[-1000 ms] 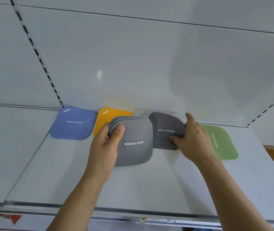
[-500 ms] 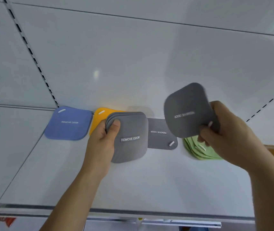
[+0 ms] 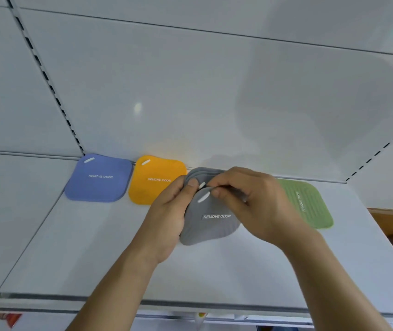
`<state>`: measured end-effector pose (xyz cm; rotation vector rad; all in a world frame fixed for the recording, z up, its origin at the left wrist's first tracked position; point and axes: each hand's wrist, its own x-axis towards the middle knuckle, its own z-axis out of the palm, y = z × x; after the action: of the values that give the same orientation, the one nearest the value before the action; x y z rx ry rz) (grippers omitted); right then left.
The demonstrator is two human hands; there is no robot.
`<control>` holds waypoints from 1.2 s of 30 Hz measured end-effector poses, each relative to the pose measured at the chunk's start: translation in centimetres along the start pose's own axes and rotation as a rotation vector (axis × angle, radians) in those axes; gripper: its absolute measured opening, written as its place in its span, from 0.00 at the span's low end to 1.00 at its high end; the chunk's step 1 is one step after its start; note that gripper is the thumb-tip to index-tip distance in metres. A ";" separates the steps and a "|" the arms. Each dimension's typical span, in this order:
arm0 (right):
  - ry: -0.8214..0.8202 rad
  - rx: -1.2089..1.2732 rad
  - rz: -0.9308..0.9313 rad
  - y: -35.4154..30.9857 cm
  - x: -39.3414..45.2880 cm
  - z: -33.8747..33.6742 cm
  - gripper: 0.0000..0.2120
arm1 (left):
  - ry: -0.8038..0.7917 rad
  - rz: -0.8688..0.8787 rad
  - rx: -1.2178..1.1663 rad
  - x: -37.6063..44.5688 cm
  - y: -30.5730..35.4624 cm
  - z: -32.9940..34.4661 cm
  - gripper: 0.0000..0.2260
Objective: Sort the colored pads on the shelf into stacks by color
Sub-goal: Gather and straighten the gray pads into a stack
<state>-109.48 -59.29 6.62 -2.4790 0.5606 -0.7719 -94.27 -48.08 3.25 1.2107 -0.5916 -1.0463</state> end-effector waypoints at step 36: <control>-0.337 -0.579 0.546 9.9 0.0 3.2 0.34 | 0.220 0.174 0.151 -0.6 -0.8 -2.4 0.10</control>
<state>-109.85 -66.20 -1.16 -2.6504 1.3987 0.0389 -92.77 -46.49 1.92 1.3600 -0.6001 -0.7210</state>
